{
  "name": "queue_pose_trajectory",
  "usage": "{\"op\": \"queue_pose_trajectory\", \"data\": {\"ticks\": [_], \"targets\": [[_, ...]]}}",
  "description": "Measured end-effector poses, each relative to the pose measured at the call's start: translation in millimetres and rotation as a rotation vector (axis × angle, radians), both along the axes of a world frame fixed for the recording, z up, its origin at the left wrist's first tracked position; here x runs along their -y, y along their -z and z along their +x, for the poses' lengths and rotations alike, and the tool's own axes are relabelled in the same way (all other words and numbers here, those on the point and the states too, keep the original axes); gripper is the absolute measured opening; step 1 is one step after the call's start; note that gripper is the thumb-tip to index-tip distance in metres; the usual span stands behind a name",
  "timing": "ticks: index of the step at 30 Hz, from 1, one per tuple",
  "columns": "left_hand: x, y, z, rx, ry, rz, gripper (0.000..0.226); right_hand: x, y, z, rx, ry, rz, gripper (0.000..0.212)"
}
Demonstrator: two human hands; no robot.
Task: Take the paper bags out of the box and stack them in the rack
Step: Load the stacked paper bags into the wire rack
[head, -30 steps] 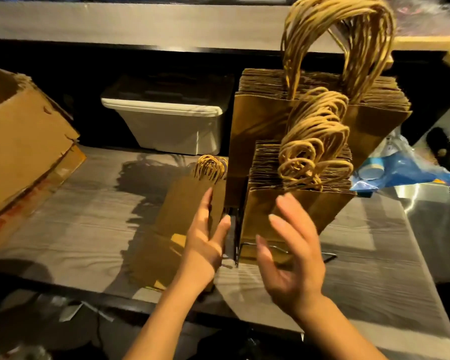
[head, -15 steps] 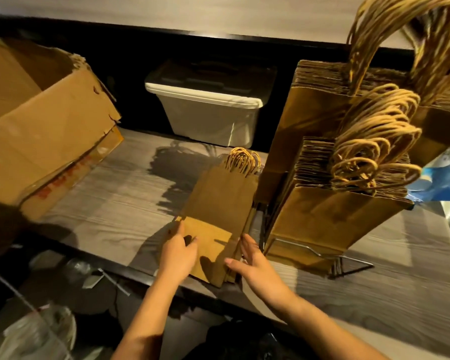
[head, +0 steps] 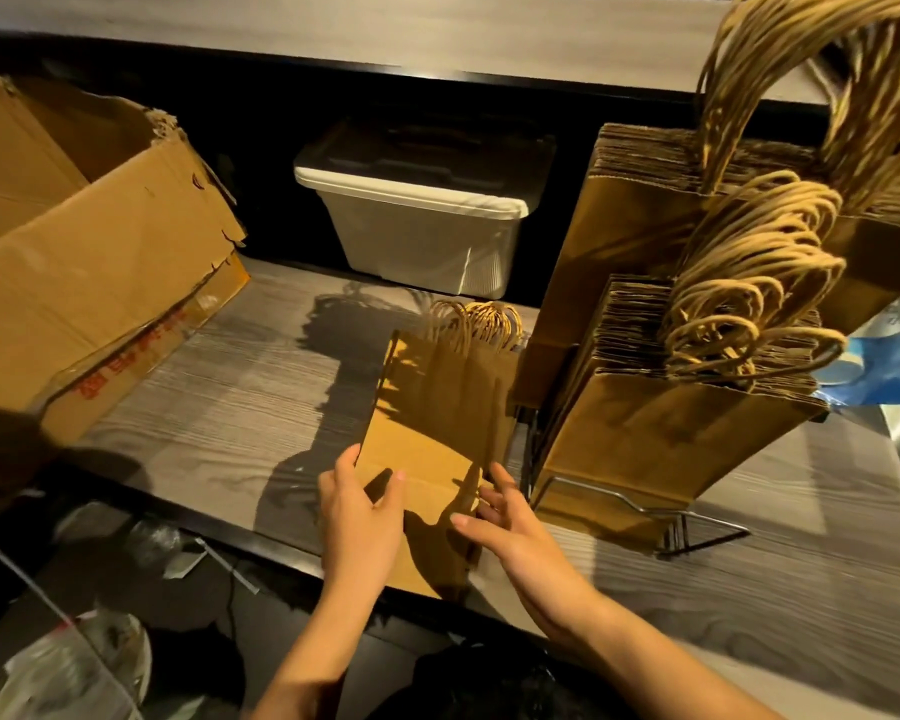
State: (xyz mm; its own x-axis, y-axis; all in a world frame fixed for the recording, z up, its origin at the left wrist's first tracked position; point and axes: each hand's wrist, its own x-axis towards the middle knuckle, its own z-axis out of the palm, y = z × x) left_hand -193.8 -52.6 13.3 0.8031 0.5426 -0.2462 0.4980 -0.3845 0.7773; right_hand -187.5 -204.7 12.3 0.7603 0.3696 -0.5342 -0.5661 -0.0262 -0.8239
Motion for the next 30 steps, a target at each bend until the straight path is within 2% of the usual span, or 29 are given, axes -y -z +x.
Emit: {"op": "queue_pose_trajectory", "data": {"ticks": [5,7,14,19,22,26,30], "targets": [[-8,-8,1,0.155,-0.190,-0.179,0.020,-2,-11,-4,0.176,-0.026,-0.072,0.084],[-5,-18,0,0.223,-0.251,-0.231,0.017,-4,-18,-6,0.243,-0.020,-0.069,0.083],[7,-47,-10,0.449,-0.252,-0.354,0.028,-1,-54,-14,0.514,0.056,-0.077,0.079],[19,-78,-5,0.487,-0.199,-0.542,0.029,9,-78,-19,0.775,0.165,-0.110,0.077],[27,-87,-2,0.504,-0.148,-0.692,0.050,19,-86,-20,0.939,0.250,-0.176,0.078],[54,-98,3,0.509,0.010,-0.759,0.075,33,-92,-25,1.036,0.366,-0.254,0.084],[83,-106,4,0.513,0.115,-0.780,0.077,48,-96,-32,1.093,0.473,-0.330,0.089]]}}
